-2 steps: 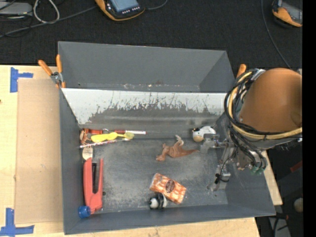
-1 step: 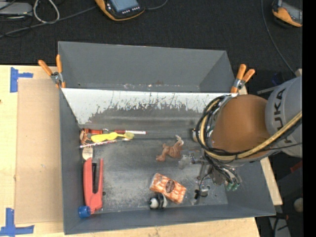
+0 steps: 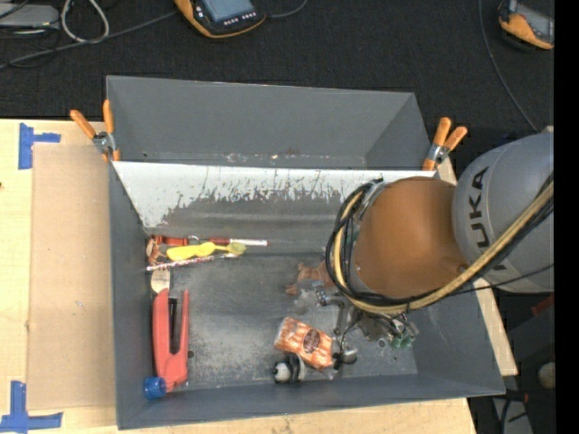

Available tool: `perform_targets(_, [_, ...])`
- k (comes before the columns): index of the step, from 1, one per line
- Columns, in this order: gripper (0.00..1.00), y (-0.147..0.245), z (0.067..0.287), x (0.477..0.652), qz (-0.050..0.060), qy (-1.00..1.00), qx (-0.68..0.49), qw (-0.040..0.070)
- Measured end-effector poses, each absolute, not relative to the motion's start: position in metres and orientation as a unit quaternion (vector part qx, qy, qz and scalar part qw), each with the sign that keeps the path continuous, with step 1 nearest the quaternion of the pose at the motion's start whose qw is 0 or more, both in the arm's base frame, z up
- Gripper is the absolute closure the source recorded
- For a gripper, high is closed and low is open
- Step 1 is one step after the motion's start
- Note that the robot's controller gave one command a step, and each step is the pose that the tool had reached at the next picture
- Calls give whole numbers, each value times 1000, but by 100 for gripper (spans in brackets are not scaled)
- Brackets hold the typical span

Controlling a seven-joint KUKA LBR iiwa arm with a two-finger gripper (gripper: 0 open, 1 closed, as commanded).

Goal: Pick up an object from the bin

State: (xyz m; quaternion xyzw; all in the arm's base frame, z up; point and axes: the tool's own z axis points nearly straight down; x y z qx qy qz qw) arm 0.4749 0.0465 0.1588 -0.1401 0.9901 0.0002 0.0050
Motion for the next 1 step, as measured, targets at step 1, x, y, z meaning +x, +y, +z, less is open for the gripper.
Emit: perform_targets(1, [0,41,138,478,0,990,-139,-6])
